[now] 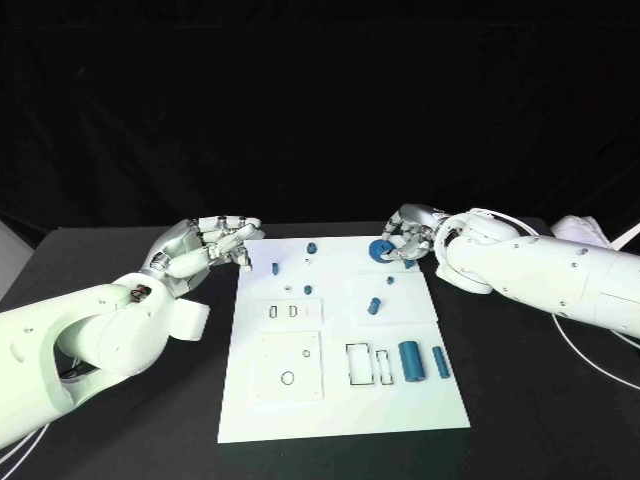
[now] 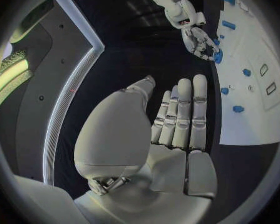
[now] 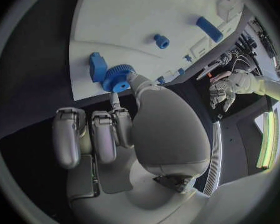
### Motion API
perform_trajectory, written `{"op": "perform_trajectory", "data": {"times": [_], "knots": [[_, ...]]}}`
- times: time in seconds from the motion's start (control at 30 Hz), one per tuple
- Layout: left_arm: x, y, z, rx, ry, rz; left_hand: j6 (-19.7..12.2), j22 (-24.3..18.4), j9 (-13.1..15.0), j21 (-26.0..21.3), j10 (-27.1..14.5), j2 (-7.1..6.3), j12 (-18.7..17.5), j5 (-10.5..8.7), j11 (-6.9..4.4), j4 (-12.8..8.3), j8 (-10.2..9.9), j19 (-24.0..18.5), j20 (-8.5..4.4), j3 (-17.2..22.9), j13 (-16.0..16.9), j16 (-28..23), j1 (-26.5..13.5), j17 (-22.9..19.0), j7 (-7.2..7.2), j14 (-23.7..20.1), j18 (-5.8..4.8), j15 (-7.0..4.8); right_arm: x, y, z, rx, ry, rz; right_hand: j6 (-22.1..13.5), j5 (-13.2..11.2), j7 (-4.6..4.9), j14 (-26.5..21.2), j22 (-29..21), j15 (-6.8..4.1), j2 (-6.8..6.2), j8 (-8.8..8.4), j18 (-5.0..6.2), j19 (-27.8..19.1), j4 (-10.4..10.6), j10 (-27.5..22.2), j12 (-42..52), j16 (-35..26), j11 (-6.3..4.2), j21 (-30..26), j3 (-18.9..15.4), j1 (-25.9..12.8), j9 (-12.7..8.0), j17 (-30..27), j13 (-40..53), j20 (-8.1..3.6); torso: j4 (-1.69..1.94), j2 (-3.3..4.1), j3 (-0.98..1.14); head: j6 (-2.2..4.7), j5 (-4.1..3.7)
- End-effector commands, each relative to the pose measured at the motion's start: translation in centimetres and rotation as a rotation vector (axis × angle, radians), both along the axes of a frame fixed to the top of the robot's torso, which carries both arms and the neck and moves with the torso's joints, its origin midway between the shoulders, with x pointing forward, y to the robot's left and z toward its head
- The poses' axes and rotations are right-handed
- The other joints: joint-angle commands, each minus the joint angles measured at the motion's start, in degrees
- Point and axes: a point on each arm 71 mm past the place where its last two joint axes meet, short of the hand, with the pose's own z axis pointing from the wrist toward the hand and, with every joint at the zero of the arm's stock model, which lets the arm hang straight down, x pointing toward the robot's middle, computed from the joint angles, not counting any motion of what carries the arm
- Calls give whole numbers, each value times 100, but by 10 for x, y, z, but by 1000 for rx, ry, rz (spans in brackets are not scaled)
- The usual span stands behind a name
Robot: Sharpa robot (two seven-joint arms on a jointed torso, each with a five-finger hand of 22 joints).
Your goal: Assemble the parts on the task board
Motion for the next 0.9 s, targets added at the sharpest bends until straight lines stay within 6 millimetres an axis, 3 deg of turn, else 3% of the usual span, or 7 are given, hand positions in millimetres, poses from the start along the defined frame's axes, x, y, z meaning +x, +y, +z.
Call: {"op": "perform_trajectory", "data": {"times": [0.03, 0.13, 0.27, 0.4, 0.73, 0.9], "knots": [[-1, -2, 1, -4, -7, -13, -42, 6, 6, 38, -46, 46, 29, -7, 9, -25, 1, -47, 2, -3, 6, -37, 23, 5, -4, -26, 87, 10, 0, 1, -1, -10, -8, 8, -22, -36, 5, 567, 800, 44, -21, -24, -66, 186, -31, 32, 19, 28, 25, 11, 61, 33, -6, 1307, 774, 34, 6, 1, -2, 2, -15], [-1, -2, 1, -4, -7, -13, -42, 6, 6, 38, -46, 46, 29, -7, 9, -25, 1, -47, 2, -3, 6, -37, 23, 5, -4, -26, 87, 10, -1, 2, -1, -10, -10, 8, 59, -21, 5, 567, 820, 44, 51, -1, -69, 191, -108, 44, 36, 32, 23, 24, 228, 123, -2, 1312, 792, 40, 7, 2, -2, 0, -13], [-1, -2, 1, -4, -7, -13, -42, 6, 6, 38, -46, 46, 29, -7, 9, -25, 1, -47, 2, -3, 6, -37, 23, 5, -4, -26, 87, 10, -1, 4, -1, -17, -36, 9, 380, -100, -39, 568, 876, 1, 131, 66, -78, 213, -330, 88, 81, 37, -18, 63, 747, 257, -7, 1317, 838, 9, 4, -1, -2, -5, -6], [-1, -2, 1, -4, -7, -12, -42, 6, 6, 38, -46, 46, 29, -7, 9, -25, 1, -47, 2, -3, 6, -37, 23, 5, -4, -26, 87, 10, -2, 6, 1, -40, -72, 21, 619, -148, -109, 568, 919, -54, 118, 115, -88, 234, -453, 133, 120, 37, -74, 93, 1057, 177, 1, 1316, 877, -35, 2, -2, -6, -3, -9], [0, -2, 1, -3, -7, -11, -42, 6, 6, 38, -46, 46, 29, -7, 9, -25, 1, -47, 2, -3, 6, -37, 23, 5, -4, -26, 87, 10, -6, 15, 4, -43, -131, 33, 752, -106, -160, 565, 939, -102, 78, 130, -91, 241, -529, 154, 125, 29, -122, 102, 1254, -37, 16, 1304, 887, -85, 8, 0, -4, -5, -9], [0, -1, 1, -3, -6, -10, -42, 6, 6, 38, -46, 46, 29, -7, 9, -25, 1, -47, 2, -3, 6, -37, 23, 5, -4, -26, 87, 10, -13, 28, 8, -25, -176, 61, 738, -128, -159, 563, 945, -103, 10, 99, -92, 243, -508, 158, 121, 21, -121, 103, 1253, -229, 13, 1293, 886, -91, 7, -6, -9, 2, 11]]}}
